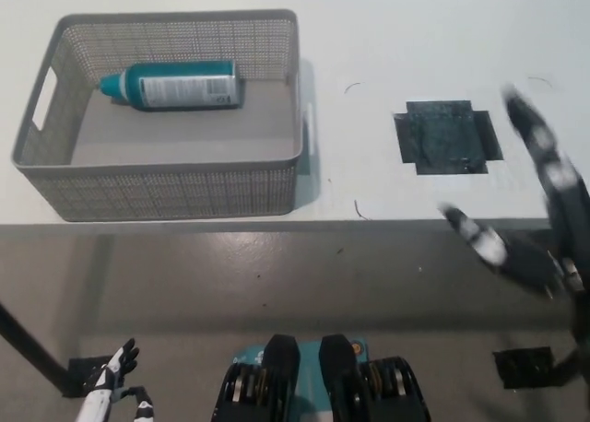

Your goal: Use the right hand to pick up an air purifying spray and put it inside a container

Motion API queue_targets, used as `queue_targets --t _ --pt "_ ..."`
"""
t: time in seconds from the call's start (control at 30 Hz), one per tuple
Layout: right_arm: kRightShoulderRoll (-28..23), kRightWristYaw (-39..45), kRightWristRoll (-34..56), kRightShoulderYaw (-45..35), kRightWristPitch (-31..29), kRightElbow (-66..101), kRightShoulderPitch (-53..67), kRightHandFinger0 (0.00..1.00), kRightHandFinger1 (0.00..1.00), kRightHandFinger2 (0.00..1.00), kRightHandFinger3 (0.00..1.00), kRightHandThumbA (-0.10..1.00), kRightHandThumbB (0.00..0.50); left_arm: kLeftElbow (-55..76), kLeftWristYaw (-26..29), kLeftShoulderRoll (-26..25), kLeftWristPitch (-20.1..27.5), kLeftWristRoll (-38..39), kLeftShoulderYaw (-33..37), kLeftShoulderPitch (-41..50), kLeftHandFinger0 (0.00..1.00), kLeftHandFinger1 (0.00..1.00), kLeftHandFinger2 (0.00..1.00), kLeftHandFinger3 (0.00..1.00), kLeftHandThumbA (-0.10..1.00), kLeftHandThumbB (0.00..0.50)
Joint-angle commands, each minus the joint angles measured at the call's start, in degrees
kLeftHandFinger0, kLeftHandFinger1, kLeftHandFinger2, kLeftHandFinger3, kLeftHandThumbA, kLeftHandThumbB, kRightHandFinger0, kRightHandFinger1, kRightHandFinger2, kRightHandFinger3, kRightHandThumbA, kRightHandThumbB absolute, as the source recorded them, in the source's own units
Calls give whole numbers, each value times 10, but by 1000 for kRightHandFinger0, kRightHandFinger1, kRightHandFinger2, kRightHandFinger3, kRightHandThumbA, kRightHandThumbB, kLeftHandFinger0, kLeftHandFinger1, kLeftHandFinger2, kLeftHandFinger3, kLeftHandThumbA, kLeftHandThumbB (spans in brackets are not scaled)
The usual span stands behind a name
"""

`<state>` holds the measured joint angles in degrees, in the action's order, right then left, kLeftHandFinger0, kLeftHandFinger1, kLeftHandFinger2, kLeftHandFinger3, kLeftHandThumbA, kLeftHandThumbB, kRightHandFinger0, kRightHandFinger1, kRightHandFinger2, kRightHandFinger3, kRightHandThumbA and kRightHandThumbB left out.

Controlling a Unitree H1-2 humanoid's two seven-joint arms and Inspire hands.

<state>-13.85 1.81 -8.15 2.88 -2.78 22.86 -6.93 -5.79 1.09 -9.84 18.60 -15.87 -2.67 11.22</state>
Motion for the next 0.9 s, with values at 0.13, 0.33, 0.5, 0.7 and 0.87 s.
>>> queue_targets --t 0.13,0.33,0.5,0.7,0.87 --pt "-24 -4 11 -19 -181 -160 93 1000 1000 1000 1000 889 474 11 10 -10 28 51 -28 -4 947 969 1000 1000 806 390" --pt "-14 -15 17 -23 -225 -352 122 1000 1000 1000 1000 1000 454 10 1 -1 24 88 -33 -2 932 1000 1000 1000 931 440" --pt "-14 2 13 -10 -215 -407 120 1000 1000 1000 1000 1000 451 3 -6 2 28 109 -31 -1 979 1000 1000 1000 933 455" --pt "-12 11 22 -8 -229 -428 111 1000 1000 1000 1000 1000 487 1 -1 4 26 110 -33 2 982 1000 1000 1000 970 497" --pt "-12 12 24 -6 -241 -442 99 1000 1000 1000 1000 1000 500 -1 -1 -2 35 119 -38 -1 980 1000 1000 1000 1000 489"
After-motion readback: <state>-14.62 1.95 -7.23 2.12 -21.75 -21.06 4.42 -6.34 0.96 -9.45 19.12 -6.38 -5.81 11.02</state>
